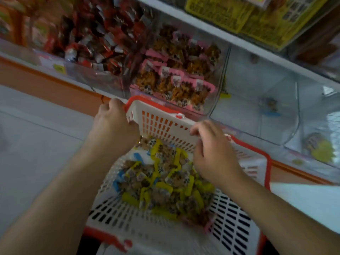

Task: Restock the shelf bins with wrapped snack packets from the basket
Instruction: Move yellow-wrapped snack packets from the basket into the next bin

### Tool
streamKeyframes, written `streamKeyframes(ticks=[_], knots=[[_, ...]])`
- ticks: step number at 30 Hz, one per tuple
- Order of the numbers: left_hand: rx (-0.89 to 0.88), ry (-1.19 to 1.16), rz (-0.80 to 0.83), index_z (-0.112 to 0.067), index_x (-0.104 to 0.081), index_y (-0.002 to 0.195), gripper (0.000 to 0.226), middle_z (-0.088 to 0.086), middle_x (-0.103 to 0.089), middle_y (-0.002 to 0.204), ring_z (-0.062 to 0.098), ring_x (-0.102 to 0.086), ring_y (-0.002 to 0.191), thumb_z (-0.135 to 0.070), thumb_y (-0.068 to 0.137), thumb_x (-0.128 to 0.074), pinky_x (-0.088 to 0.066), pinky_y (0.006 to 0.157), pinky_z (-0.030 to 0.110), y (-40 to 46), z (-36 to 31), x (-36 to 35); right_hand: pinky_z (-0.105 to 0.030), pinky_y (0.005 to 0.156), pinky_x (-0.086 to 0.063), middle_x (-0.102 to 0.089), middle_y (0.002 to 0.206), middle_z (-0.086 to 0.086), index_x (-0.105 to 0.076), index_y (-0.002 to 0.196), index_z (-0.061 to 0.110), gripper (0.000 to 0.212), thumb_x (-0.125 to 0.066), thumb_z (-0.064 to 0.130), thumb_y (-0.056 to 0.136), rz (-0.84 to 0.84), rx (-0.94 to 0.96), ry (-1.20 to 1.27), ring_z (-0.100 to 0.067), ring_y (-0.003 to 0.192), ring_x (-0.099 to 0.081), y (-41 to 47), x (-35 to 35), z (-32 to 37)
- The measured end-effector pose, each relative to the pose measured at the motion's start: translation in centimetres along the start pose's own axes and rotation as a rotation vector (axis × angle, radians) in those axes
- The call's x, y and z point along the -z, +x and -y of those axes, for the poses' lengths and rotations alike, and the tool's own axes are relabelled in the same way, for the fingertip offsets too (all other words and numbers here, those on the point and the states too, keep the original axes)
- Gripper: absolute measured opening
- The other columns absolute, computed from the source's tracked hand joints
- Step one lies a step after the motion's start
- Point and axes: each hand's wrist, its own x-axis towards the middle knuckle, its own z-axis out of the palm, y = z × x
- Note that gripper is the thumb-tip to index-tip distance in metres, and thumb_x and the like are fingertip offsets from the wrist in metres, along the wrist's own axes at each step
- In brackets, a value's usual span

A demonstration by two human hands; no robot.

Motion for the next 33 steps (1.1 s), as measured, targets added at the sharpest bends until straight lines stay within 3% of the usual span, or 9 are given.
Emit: streamKeyframes(ticks=[4,9,13,17,22,24,26,29,33], knots=[[0.004,0.095,0.042,-0.013,-0.043,0.127,0.037,0.021,-0.061,0.122,0.043,-0.06,0.107,-0.014,0.091,-0.053,-0.052,0.085,0.052,-1.3,1.3,-0.8,-0.047,0.088,-0.053,-0.054,0.115,-0.006,-0.055,0.111,0.021,0.034,-0.052,-0.007,0.094,0.868,-0.205,-0.148,-0.029,0.103,-0.055,-6.0,-4.1,-3.1],[-0.075,0.114,0.005,-0.016,-0.042,0.13,0.036,0.013,-0.065,0.102,0.036,-0.064,0.086,-0.009,0.096,-0.051,-0.057,0.075,0.053,-2.4,2.3,-1.3,-0.041,0.073,-0.054,-0.061,0.102,-0.009,-0.062,0.108,0.017,0.014,-0.067,0.015,0.095,1.132,-0.036,-0.484,-0.03,0.092,-0.061,-12.0,-7.8,-7.0],[-0.064,0.135,0.007,-0.02,-0.04,0.132,0.045,0.01,-0.065,0.101,0.033,-0.065,0.084,-0.004,0.092,-0.052,-0.06,0.074,0.055,-2.2,2.4,-1.6,-0.036,0.075,-0.043,-0.067,0.099,-0.006,-0.069,0.107,0.022,0.01,-0.065,0.025,0.099,1.098,0.09,-0.616,-0.029,0.093,-0.064,-13.9,-9.4,-8.9],[-0.032,0.142,0.029,-0.019,-0.039,0.131,0.049,0.012,-0.063,0.101,0.033,-0.063,0.084,0.001,0.089,-0.054,-0.059,0.073,0.054,-1.7,2.3,-1.8,-0.039,0.086,-0.055,-0.07,0.094,-0.004,-0.072,0.098,0.02,0.009,-0.065,0.014,0.096,1.078,0.109,-0.62,-0.028,0.091,-0.066,-13.9,-10.6,-9.7],[0.014,0.058,-0.057,-0.012,-0.044,0.141,0.053,0.018,-0.047,0.138,0.037,-0.055,0.116,-0.01,0.09,-0.058,-0.049,0.09,0.045,-1.2,1.9,-1.4,-0.034,0.073,-0.054,-0.063,0.087,0.007,-0.063,0.086,0.027,0.017,-0.063,0.022,0.102,1.004,-0.112,-0.259,-0.015,0.083,-0.061,-9.7,-7.0,-8.2],[-0.105,-0.018,-0.202,-0.015,-0.05,0.14,0.052,0.013,-0.047,0.141,0.035,-0.052,0.126,-0.012,0.088,-0.059,-0.049,0.101,0.046,-1.5,1.3,-0.8,-0.038,0.083,-0.056,-0.067,0.099,0.004,-0.068,0.099,0.026,0.006,-0.065,0.027,0.104,0.947,-0.221,-0.088,-0.015,0.093,-0.064,-7.6,-4.1,-7.4],[-0.214,-0.114,-0.247,-0.023,-0.06,0.129,0.039,0.001,-0.059,0.129,0.021,-0.062,0.11,-0.014,0.091,-0.06,-0.056,0.09,0.037,-2.5,0.0,-0.6,-0.038,0.087,-0.058,-0.067,0.115,0.01,-0.072,0.123,0.032,0.021,-0.068,0.027,0.104,0.838,-0.305,0.161,-0.011,0.101,-0.066,-5.7,-0.9,-6.1],[-0.2,-0.3,0.036,-0.03,-0.069,0.106,0.016,-0.01,-0.073,0.102,0.007,-0.071,0.086,-0.019,0.098,-0.063,-0.058,0.062,0.018,-3.8,-1.9,-1.7,-0.04,0.075,-0.066,-0.069,0.123,0.01,-0.073,0.129,0.034,0.038,-0.068,0.008,0.102,0.664,-0.502,0.769,-0.015,0.096,-0.076,-3.9,3.2,-3.9],[-0.232,-0.455,0.469,-0.027,-0.079,0.097,0.021,-0.005,-0.079,0.095,0.012,-0.077,0.085,-0.037,0.102,-0.061,-0.063,0.087,0.039,-5.2,-3.7,-3.4,-0.041,0.064,-0.066,-0.078,0.112,-0.012,-0.072,0.123,0.02,0.032,-0.06,-0.002,0.104,0.553,-0.46,1.05,-0.034,0.092,-0.079,-3.2,5.5,-2.9]])
